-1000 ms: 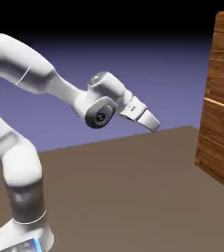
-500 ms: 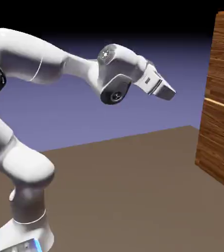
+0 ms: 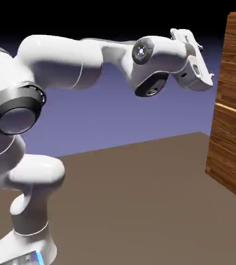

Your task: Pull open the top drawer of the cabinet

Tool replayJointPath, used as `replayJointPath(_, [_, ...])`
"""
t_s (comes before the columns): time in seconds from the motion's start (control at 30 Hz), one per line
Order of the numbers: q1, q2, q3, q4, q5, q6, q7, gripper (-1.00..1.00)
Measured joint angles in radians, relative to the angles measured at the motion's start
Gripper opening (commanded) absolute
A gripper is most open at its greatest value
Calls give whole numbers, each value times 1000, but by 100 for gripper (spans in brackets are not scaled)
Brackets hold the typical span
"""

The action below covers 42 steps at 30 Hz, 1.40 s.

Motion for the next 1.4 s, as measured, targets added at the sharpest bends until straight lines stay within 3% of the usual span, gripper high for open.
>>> replayJointPath(1.4, [1459, -67, -1331, 858, 211, 228, 453, 0])
